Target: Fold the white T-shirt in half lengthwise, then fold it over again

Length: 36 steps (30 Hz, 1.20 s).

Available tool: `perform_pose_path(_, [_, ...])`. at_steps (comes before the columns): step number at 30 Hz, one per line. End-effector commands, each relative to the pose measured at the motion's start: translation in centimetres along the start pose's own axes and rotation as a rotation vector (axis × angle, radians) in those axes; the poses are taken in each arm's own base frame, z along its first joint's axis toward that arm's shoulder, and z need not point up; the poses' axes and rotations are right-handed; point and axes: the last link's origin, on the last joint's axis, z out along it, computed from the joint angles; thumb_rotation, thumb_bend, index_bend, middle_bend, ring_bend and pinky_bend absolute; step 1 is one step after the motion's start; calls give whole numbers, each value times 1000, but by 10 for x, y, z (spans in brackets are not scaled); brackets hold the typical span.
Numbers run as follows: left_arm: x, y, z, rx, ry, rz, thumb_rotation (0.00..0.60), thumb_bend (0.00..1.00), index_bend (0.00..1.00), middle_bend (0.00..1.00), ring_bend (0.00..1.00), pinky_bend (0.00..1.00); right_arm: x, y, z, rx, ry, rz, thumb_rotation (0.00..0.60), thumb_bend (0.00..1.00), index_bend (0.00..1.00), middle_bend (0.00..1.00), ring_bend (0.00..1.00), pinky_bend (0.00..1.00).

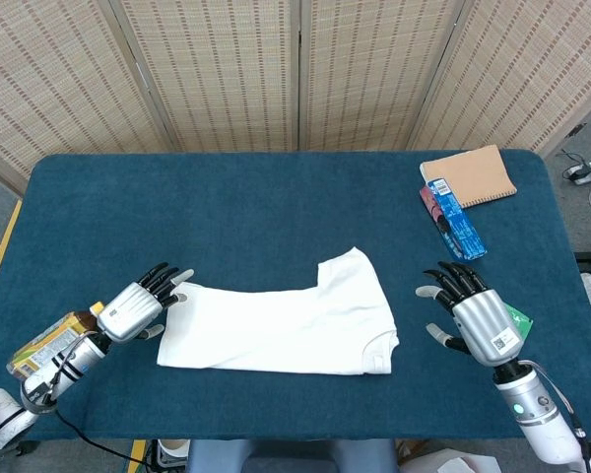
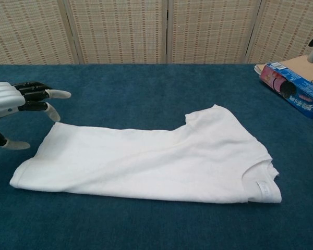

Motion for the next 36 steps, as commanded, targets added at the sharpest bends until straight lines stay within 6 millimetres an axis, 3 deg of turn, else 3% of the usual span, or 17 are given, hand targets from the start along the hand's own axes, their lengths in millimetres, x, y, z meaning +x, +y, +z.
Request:
perform_pose_path(1, [-11, 4, 9, -35, 6, 26, 600, 225, 341, 43, 0, 0, -1, 0, 0, -2, 1, 2, 600, 169, 363, 237, 120, 148])
perform_pose_path(15, [-32, 0, 16, -35, -14, 57, 600, 225, 348, 50, 0, 0, -1, 4, -2, -28, 4, 5, 600, 168, 370, 237, 120, 148])
perform_pose_path(36, [-37, -9, 8, -5, -20, 83, 600, 197, 317, 51, 0, 0, -2, 4, -2, -42, 2, 14, 600, 169, 384, 237, 120, 148])
